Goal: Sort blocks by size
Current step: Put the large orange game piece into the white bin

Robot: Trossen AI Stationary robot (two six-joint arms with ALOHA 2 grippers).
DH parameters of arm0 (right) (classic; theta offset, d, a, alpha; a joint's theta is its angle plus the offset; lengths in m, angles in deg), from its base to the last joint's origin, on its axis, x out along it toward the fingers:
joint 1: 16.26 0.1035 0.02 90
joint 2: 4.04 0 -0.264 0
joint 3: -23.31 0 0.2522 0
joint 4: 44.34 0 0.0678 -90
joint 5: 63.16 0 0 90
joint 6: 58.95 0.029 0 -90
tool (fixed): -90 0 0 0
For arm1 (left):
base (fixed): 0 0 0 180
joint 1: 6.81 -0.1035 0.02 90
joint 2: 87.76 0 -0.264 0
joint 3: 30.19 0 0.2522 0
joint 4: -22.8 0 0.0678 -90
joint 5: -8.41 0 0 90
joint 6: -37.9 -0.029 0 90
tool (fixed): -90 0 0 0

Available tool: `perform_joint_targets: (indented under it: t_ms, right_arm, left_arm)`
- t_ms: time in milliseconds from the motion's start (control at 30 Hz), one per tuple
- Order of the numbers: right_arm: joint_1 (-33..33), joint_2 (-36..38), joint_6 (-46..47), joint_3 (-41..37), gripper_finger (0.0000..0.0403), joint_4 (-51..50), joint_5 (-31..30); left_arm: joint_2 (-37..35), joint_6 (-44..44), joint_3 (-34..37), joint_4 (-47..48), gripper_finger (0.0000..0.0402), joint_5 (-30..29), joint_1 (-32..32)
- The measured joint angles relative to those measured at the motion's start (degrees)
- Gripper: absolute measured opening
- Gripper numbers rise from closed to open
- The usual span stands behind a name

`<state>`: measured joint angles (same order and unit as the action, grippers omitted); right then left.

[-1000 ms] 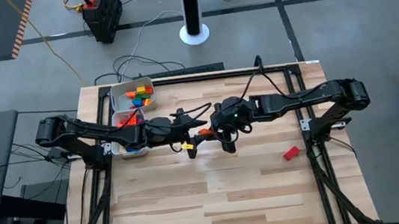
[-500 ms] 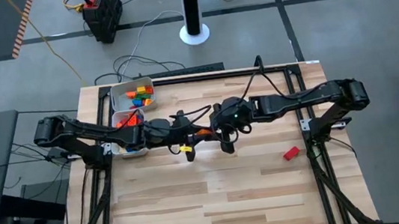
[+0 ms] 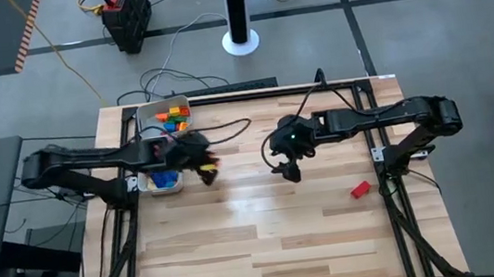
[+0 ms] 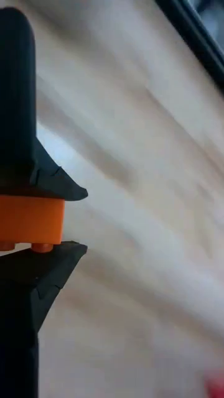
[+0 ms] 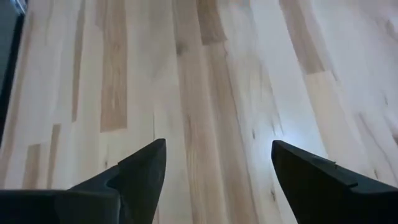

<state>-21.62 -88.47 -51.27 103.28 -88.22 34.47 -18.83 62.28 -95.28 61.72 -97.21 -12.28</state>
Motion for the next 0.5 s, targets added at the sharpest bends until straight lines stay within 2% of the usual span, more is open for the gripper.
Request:
perform_joint_targets:
  t_ms: [100, 233, 367, 500]
  right_arm:
    - [-0.07, -0.30, -0.02, -0.25, 0.0316, -0.42, -0.01]
    - [-0.02, -0.36, -0.02, -0.52, 0.0313, 3.03, -0.03]
    - [0.10, -0.36, -0.05, -0.50, 0.0311, 6.22, -0.14]
    - [0.10, -0.36, -0.17, -0.50, 0.0311, 6.41, -0.16]
  left_arm:
    - [-5.04, 4.54, 0.02, 13.68, 0.0090, -5.60, -2.85]
    - [-9.54, 9.81, 0.08, 26.43, 0.0090, -14.23, -6.04]
    - [-12.58, 9.92, 0.07, 29.16, 0.0091, -20.82, -8.52]
    - [-12.64, 8.56, 0.40, 28.67, 0.0097, -21.85, -11.34]
